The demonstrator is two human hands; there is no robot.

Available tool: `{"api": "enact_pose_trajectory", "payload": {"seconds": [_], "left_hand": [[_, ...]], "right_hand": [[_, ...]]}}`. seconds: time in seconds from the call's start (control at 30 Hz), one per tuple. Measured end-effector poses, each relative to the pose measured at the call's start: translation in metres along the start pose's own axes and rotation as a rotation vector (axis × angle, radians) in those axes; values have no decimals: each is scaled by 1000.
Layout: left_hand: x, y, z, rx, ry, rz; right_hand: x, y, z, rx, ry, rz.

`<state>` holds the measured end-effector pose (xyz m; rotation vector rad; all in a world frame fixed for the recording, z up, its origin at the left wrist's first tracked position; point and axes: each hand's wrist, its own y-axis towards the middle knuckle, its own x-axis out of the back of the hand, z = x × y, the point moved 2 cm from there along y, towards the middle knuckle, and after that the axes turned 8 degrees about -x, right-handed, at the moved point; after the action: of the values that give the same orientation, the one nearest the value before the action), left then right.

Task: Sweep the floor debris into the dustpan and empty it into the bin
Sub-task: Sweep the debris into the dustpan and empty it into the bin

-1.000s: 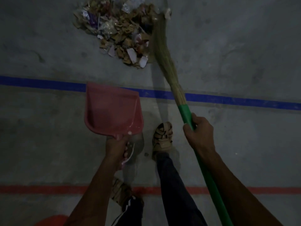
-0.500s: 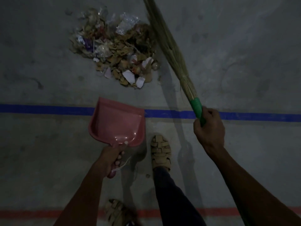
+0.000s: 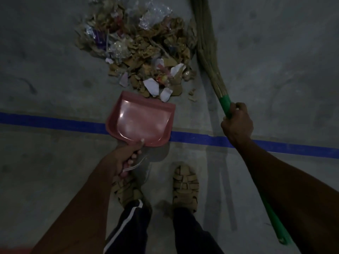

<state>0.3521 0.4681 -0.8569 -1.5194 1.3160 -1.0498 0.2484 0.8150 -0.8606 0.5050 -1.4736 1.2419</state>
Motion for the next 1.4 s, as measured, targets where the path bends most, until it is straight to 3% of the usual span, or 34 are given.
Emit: {"api": "enact_pose_trajectory", "payload": {"seconds": [0.37, 0.87, 1.13, 1.4], "left_hand": [[43, 32, -32, 115, 238, 84], [66, 51, -54, -54, 482, 27], [53, 34, -40, -156, 383, 51], [34, 36, -40, -200, 278, 56]], "right_hand": [[-22, 1, -16, 142, -8, 10], [-53, -87, -28, 297, 8, 97], [-40, -150, -58, 239, 79, -90], [-23, -138, -56, 230, 138, -293]]}}
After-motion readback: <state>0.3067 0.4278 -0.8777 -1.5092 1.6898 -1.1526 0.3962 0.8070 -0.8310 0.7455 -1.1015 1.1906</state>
